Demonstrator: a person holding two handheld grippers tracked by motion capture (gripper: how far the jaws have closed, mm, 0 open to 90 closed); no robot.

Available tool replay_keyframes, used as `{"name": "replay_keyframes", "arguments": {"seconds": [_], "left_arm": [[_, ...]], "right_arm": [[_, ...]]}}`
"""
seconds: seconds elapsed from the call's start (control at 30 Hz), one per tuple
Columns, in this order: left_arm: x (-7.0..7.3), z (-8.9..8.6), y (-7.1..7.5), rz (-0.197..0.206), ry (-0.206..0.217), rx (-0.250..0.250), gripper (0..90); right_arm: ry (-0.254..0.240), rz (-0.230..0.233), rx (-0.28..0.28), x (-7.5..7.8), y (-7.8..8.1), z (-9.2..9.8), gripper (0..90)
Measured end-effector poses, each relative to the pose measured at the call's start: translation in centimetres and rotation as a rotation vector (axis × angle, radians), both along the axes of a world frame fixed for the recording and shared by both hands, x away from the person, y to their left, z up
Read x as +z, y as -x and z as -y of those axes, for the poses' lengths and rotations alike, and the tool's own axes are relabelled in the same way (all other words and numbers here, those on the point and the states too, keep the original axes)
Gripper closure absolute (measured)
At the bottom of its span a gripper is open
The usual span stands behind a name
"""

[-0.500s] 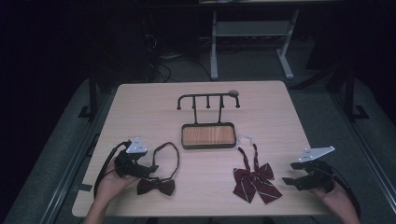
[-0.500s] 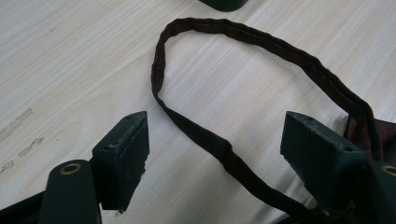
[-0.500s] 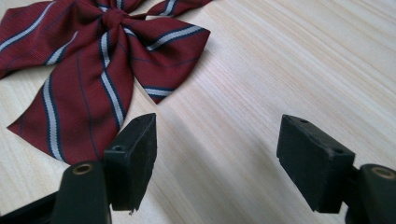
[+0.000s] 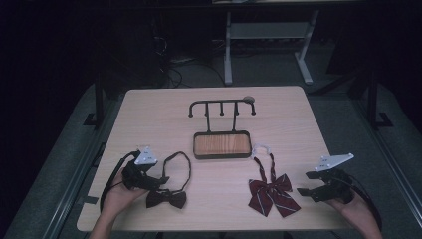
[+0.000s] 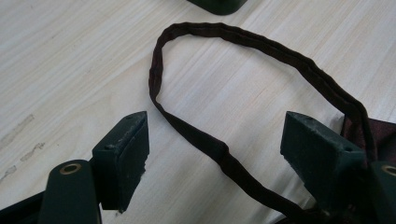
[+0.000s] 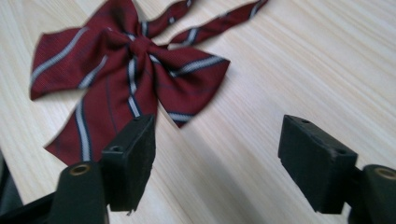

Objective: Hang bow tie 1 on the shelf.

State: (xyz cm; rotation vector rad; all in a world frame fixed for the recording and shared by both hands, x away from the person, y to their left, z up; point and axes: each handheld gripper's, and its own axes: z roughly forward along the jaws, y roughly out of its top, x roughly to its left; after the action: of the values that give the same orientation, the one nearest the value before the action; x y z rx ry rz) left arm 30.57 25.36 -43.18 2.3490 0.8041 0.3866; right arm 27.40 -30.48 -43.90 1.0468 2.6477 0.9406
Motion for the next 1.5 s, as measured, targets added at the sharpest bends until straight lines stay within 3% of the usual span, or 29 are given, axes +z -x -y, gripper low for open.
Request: {"name": "replay_keyframes", "arguments": {"seconds": [0.2,0.67,1.0,1.3,1.5], "left_arm": [[0.1,0.0,0.0,0.009,0.002,0.002,24.2],[0.3,0.0,0.1,0.016,0.008,-0.007,24.2],[0.3,0.1,0.1,0.018,0.004,-0.016,24.2],[0.3,0.0,0.1,0.021,0.008,-0.017,24.2],[0.3,0.2,0.1,0.020,0.012,-0.021,24.2]], "right_arm": [[-0.006,-0.038,0.023,0.8,-0.7,-1.2,24.5],[-0.007,-0.057,0.064,3.0,-1.8,-2.7,20.0],[0.041,-0.059,0.125,3.7,-3.8,-5.2,23.1],[0.094,-0.091,0.141,3.9,-5.6,-6.7,28.7],[0.100,-0.092,0.143,4.3,-6.5,-7.1,29.7]]}}
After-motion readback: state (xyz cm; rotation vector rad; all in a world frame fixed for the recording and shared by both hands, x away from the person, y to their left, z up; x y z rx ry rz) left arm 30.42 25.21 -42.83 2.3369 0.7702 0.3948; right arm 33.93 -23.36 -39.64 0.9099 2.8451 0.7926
